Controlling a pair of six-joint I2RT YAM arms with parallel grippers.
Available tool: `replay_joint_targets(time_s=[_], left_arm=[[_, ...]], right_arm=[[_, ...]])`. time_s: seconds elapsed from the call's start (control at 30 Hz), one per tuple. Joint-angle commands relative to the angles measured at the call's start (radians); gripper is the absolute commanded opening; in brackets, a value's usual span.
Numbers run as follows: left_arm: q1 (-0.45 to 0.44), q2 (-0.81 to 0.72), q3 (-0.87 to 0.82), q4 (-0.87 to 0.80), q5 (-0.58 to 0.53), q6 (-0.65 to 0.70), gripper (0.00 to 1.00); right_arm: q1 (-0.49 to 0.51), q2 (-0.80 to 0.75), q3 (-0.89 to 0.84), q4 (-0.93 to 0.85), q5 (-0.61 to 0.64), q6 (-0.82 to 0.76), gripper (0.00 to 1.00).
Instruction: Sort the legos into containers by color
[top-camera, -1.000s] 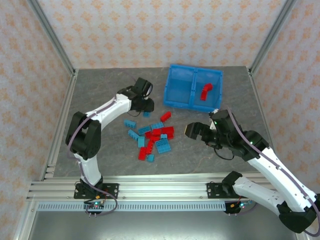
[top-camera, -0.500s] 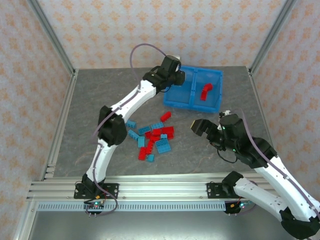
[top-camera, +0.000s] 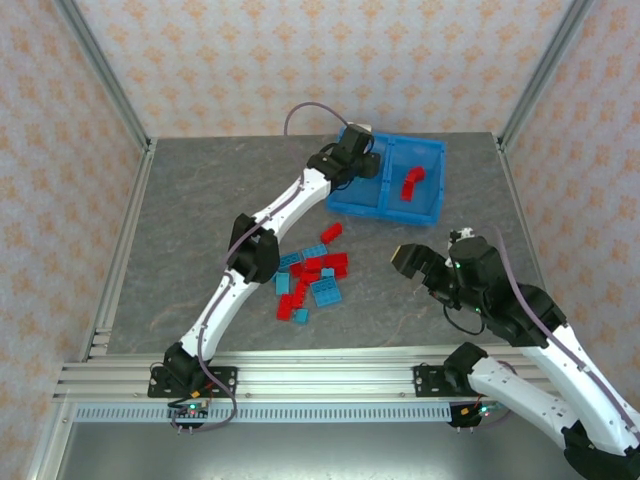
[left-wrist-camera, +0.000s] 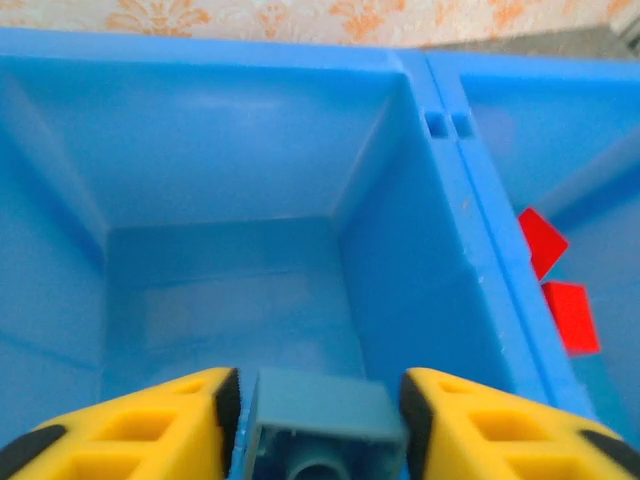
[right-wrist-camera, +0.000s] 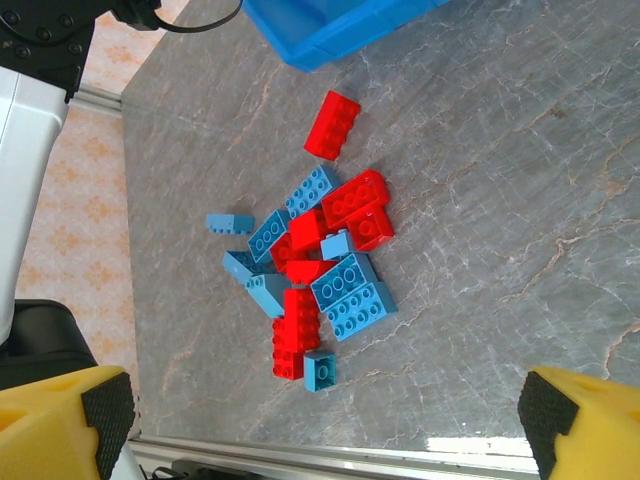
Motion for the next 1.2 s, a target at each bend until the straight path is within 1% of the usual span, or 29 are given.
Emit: replay_joint_targets(time_s=[0.0,0.1,0.17,0.23,0.3,0.37,0.47,0.5,0.57,0.63,0.67,0.77,0.87,0.97,1.07,1.17], left_arm=[[-0.004,-0.069,0.040,-0.023,0.004,-0.024,0.54],[-0.007,-0.131,0.037,-0.059,0.021,-0.036,0.55],[-0.011,-0.198,0.013,-0.094,0.017,-0.040,0.55],[-0.015,-0.300,-0.079,-0.103,-0.011,-0.045,0.55],[-0.018,-0.453,-0.246,-0.062,-0.055,-0.057,0.55],[-0.016,-0.642,-0.509,0.021,-0.111,-0.087,0.55],[-0.003,-0.896,-0.826,0.089,-0.198,-0.152,0.56],[0.004,-0.960,-0.912,0.099,-0.224,-0.176,0.58],[0.022,-1.093,-1.098,0.102,-0.285,-0.228,0.60],[0.048,-1.190,-1.240,0.076,-0.335,-0.300,0.62],[0.073,-1.229,-1.304,0.057,-0.343,-0.344,0.63],[0.154,-1.295,-1.463,0.034,-0.307,-0.471,0.65],[0.217,-1.272,-1.548,0.037,-0.165,-0.543,0.69],[0.228,-1.192,-1.548,0.019,-0.090,-0.578,0.71],[0.237,-1.117,-1.562,0.067,-0.032,-0.645,0.73],[0.255,-1.048,-1.579,0.122,-0.016,-0.695,0.75]], right_arm=[[0.006,-0.007,0.018,-0.022,0.025,0.015,1.00],[0.006,-0.007,0.027,-0.010,0.023,0.016,1.00],[0.006,-0.002,0.029,-0.004,0.025,0.011,1.00],[0.006,0.005,0.030,0.000,0.022,0.007,1.00],[0.006,0.014,0.029,0.010,0.006,0.000,1.00],[0.006,0.025,0.026,0.031,-0.011,-0.013,1.00],[0.006,0.054,0.027,0.050,-0.037,-0.046,1.00],[0.006,0.068,0.031,0.050,-0.045,-0.061,1.00],[0.006,0.101,0.043,0.042,-0.063,-0.095,1.00],[0.006,0.127,0.052,0.036,-0.073,-0.121,1.00],[0.006,0.139,0.053,0.036,-0.078,-0.132,1.00],[0.007,0.166,0.049,0.056,-0.100,-0.159,1.00],[0.018,0.203,0.062,0.067,-0.136,-0.203,1.00],[0.067,0.251,0.108,0.007,-0.108,-0.258,0.99],[0.111,0.284,0.133,-0.042,-0.070,-0.271,0.99],[0.148,0.292,0.125,-0.051,-0.046,-0.246,0.99]])
